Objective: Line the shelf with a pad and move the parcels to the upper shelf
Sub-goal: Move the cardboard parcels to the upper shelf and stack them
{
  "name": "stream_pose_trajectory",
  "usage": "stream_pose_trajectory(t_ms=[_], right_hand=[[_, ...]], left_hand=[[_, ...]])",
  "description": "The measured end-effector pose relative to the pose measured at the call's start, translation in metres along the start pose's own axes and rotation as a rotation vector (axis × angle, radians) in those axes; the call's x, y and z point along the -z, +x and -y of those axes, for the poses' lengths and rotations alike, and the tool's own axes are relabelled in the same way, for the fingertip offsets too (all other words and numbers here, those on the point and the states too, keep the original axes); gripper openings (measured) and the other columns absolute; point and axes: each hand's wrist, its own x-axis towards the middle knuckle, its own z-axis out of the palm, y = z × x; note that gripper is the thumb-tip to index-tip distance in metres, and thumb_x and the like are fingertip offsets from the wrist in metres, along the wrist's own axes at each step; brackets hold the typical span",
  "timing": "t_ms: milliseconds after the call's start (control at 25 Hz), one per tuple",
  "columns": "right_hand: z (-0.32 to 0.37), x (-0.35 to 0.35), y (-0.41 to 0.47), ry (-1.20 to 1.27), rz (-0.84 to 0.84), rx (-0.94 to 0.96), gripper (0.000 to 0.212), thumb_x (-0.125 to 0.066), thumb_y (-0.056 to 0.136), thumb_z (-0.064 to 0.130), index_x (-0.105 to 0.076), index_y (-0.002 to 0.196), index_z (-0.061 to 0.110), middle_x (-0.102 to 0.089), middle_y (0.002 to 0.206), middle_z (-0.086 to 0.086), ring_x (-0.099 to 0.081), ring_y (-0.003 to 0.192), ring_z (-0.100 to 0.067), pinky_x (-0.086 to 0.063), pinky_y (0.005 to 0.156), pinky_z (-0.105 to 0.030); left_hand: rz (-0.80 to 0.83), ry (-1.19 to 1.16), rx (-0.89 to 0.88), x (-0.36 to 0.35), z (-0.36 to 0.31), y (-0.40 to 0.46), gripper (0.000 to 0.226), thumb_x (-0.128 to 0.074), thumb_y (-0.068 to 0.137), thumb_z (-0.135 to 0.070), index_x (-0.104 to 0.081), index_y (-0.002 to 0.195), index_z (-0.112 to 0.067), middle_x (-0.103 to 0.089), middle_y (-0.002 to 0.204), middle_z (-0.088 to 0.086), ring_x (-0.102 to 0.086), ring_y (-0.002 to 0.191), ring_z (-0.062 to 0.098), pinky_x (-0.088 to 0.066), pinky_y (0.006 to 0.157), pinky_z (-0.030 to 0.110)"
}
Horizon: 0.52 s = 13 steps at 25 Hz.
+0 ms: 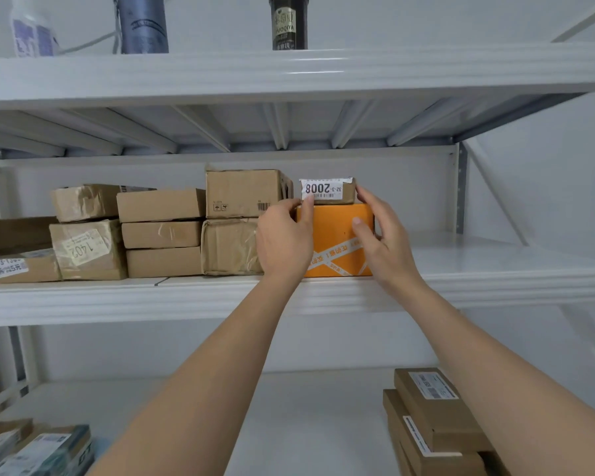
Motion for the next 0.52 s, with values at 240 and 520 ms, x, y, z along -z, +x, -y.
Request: stream_pose_trajectory(t_ms=[240, 520], right_hand=[[-0.002, 0.001, 0.002, -0.038, -0.007, -0.036, 0.049, -0.048, 0.099, 0.019, -0.038, 0.146, 0.028, -0.044, 0.143, 0.008, -0.044, 0.128, -0.006, -0.043, 0.107, -0.035], [-0.007, -0.002, 0.01, -0.107, 0.094, -0.086, 0.052, -0.039, 0.102, 0.016, -0.03, 0.149, 0.035, -0.037, 0.144, 0.001, -0.037, 0.132, -0.016, -0.034, 0.112, -0.046]], left_hand=[[-0.033, -0.055, -0.072, 0.0, 0.008, -0.019, 0.039, -0.058, 0.096, -0.029, -0.056, 0.134, -0.02, -0.063, 0.12, -0.01, -0.058, 0.106, 0.006, -0.046, 0.089, 0.017], [0.093, 0.01, -0.133, 0.003, 0.018, -0.023, 0.045, -0.055, 0.098, -0.029, -0.048, 0.141, -0.021, -0.052, 0.134, -0.001, -0.049, 0.12, 0.011, -0.034, 0.091, 0.016]])
